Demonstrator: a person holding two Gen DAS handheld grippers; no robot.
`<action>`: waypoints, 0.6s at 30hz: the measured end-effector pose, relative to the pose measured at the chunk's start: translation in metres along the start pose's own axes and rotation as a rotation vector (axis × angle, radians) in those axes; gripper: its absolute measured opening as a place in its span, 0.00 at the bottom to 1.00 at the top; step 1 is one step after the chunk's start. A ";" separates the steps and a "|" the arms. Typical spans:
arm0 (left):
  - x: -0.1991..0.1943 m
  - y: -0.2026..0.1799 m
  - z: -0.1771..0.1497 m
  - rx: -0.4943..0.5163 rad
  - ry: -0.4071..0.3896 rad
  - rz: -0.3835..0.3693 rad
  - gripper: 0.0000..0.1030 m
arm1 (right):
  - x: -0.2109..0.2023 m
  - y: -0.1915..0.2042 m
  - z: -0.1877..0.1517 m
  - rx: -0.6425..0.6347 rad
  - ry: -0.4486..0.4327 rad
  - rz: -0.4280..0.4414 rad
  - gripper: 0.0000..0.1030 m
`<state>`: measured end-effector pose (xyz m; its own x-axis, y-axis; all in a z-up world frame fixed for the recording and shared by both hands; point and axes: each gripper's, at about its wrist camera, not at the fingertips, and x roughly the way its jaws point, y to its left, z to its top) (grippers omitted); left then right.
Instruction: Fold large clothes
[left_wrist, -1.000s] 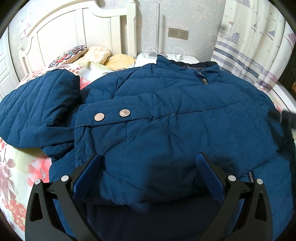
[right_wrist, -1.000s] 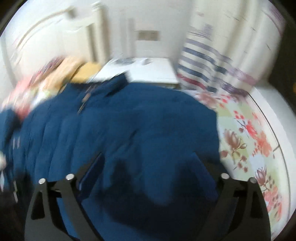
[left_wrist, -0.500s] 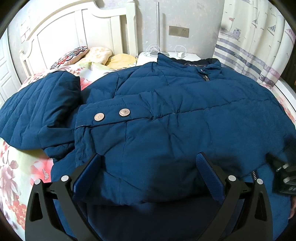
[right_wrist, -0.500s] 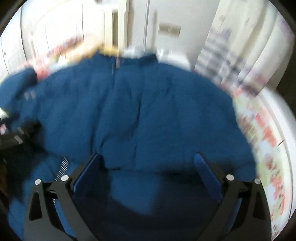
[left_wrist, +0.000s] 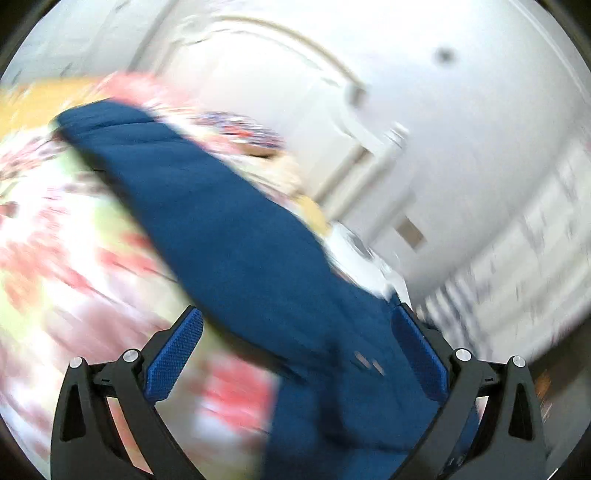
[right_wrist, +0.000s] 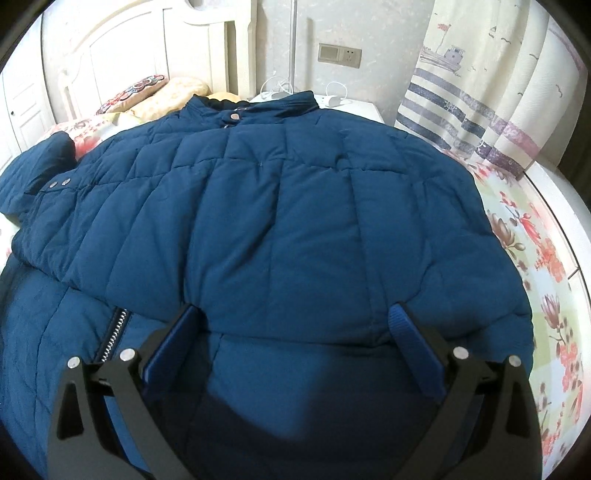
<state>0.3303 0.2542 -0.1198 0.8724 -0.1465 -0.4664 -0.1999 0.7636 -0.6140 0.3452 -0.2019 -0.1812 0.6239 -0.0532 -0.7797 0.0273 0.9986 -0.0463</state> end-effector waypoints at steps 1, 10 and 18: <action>-0.004 0.026 0.019 -0.062 -0.007 0.027 0.94 | 0.000 0.000 0.001 -0.001 0.000 -0.001 0.98; 0.034 0.147 0.116 -0.340 0.027 0.011 0.64 | -0.001 -0.004 0.003 -0.002 0.001 0.000 0.98; 0.015 0.055 0.118 -0.108 -0.152 0.040 0.02 | -0.001 -0.004 0.003 0.000 -0.003 0.000 0.98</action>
<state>0.3852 0.3681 -0.0856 0.9187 -0.0143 -0.3948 -0.2751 0.6939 -0.6654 0.3465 -0.2054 -0.1782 0.6265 -0.0536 -0.7776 0.0273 0.9985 -0.0468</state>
